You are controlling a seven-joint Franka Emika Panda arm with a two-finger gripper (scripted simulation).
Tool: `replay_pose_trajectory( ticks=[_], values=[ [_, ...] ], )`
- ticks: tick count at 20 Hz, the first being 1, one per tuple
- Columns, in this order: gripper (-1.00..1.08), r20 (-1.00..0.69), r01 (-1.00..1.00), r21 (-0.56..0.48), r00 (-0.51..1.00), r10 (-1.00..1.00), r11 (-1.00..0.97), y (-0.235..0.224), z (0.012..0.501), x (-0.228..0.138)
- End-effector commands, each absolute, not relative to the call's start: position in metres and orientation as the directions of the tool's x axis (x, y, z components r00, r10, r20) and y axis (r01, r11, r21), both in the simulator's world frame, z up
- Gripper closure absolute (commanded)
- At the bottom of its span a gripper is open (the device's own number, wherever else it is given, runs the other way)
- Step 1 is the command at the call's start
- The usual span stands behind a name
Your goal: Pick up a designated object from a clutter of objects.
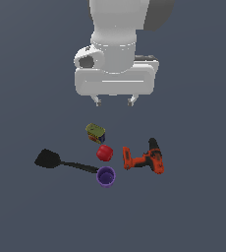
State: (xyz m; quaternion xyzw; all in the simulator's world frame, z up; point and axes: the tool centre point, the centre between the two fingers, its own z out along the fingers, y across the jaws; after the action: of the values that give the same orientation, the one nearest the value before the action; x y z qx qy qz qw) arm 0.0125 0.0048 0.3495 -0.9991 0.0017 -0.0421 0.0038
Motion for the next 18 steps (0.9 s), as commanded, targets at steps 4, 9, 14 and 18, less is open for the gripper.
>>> replay_pose_trajectory(
  ticks=[4, 9, 14, 18],
  values=[
    [-0.92, 0.084, 0.003, -0.010, 0.996, 0.002, -1.000, 0.006, 0.350, 0.013],
    [-0.92, 0.086, 0.031, -0.020, 0.996, 0.029, -0.999, 0.014, 0.350, 0.014],
    [-0.92, 0.086, 0.034, -0.021, 0.996, 0.032, -0.999, 0.015, 0.350, 0.014],
    [-0.92, 0.086, 0.044, -0.020, 0.995, 0.042, -0.999, 0.014, 0.347, 0.014]
  ],
)
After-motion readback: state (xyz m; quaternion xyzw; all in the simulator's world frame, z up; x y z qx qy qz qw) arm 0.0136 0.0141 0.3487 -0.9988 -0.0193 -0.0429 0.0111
